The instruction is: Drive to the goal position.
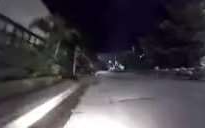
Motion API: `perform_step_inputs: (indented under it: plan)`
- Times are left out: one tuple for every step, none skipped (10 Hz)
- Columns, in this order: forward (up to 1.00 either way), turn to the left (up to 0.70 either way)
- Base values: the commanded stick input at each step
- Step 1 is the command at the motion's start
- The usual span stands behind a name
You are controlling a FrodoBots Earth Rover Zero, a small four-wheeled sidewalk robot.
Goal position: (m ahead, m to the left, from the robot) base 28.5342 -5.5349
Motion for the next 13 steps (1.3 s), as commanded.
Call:
perform_step_inputs:
  plan:
    - [0.7,0.0]
    - [0.7,0.0]
    - [0.7,0.0]
    - [0.7,0.0]
    - [0.7,0.0]
    - [0.7,0.0]
    - [0.7,0.0]
    - [0.7,-0.11]
    - [0.7,-0.35]
    - [0.7,-0.35]
    - [0.7,-0.35]
    - [0.7,-0.35]
    - [0.7,-0.35]
